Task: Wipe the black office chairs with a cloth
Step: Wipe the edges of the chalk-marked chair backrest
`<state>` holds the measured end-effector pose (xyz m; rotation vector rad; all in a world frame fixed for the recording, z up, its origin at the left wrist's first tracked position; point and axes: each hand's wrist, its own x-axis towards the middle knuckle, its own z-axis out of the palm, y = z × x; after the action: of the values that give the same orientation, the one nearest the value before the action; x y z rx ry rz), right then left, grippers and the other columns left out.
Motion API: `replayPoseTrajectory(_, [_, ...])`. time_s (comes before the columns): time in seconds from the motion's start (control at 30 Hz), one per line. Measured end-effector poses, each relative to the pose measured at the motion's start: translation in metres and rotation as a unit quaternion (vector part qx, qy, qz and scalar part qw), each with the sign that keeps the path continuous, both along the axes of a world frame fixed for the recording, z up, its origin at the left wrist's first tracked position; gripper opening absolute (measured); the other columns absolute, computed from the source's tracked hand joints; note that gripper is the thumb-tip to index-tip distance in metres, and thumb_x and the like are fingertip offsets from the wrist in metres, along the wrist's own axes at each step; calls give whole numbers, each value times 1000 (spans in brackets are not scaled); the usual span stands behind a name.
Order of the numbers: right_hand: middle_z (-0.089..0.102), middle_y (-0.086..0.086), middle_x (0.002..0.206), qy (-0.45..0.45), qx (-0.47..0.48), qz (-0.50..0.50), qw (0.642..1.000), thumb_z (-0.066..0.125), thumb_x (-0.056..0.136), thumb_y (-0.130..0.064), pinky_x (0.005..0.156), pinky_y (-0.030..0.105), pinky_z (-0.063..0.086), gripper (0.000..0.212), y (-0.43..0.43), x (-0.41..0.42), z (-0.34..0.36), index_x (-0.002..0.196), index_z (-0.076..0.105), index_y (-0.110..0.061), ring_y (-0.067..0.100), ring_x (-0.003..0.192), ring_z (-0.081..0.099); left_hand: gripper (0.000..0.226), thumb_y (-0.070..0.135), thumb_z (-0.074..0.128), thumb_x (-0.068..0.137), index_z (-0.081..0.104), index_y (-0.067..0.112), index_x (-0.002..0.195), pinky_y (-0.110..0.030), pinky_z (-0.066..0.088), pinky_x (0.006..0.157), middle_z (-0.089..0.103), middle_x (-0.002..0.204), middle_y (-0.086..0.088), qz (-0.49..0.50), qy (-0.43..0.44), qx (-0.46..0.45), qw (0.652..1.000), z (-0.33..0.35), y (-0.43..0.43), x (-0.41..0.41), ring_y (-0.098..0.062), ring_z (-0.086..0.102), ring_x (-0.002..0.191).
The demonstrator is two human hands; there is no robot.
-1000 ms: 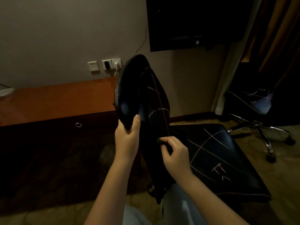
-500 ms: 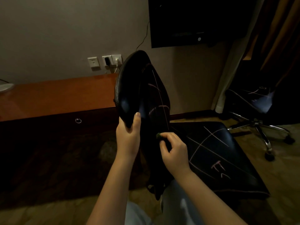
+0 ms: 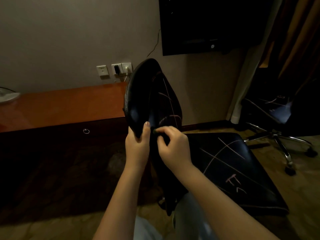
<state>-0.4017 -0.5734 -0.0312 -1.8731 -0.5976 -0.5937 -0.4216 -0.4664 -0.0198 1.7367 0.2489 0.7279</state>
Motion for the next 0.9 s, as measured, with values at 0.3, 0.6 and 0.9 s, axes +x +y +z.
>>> replayPoseTrajectory(0.3, [67, -2, 100, -6, 25, -5, 1000, 60, 88, -3, 85, 11, 48, 19, -5, -4, -22, 104, 70, -8, 3, 94, 61, 40, 38, 51, 95, 56, 12, 125, -15, 48, 83, 64, 111, 3, -1, -8, 16, 1000, -3, -1, -1, -7, 61, 104])
replayPoseTrajectory(0.6, [56, -15, 90, 140, -34, -75, 987, 59, 91, -7, 73, 4, 43, 15, -36, -14, -76, 100, 66, -17, 1, 84, 58, 55, 48, 48, 90, 52, 14, 132, -23, 47, 96, 62, 120, 5, -25, -16, 2, 1000, 0, -5, -4, -5, 56, 113])
replayPoseTrajectory(0.9, [66, -3, 96, 44, -35, -45, 997, 59, 89, -7, 71, 5, 43, 18, -6, -8, -16, 102, 70, -13, 5, 85, 60, 42, 41, 51, 96, 56, 9, 123, -38, 50, 89, 65, 112, -10, -4, -2, 7, 1000, -4, 0, 0, -24, 62, 105])
